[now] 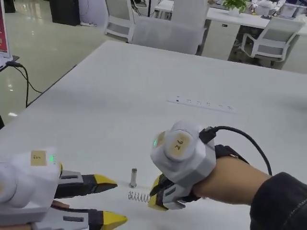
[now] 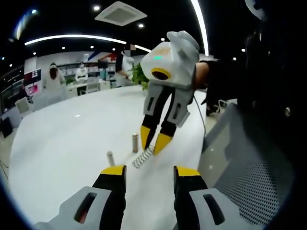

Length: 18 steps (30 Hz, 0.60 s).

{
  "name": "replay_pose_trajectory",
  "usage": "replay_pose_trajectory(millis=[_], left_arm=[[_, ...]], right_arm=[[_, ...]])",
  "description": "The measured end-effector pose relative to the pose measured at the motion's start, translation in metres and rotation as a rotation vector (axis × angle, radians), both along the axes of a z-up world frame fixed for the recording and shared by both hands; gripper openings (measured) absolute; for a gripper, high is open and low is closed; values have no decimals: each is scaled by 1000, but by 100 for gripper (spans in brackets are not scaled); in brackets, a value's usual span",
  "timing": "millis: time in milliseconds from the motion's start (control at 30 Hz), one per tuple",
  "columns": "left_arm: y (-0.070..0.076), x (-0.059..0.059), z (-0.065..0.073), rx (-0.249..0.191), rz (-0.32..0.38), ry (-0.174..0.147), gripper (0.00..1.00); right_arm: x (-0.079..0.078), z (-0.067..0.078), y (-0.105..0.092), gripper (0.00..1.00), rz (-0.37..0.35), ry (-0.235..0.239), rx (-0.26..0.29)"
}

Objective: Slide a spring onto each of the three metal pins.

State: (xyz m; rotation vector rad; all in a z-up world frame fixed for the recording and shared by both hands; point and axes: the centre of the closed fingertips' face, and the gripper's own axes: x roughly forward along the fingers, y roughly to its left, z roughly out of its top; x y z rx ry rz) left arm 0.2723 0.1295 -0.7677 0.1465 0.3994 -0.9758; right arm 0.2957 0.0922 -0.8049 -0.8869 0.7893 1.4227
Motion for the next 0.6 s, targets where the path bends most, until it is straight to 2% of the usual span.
replay_pose_trajectory(millis=[100, 467, 600], left_arm=[[-2, -1, 1, -4, -9, -3, 32], [-12, -3, -1, 42, -71, -33, 29], [-14, -3, 1, 41, -90, -32, 28]], right_arm=[[-1, 3, -2, 8, -5, -1, 6], [-9, 15, -10, 8, 21, -11, 9], [-11, 19, -13, 8, 34, -16, 7]])
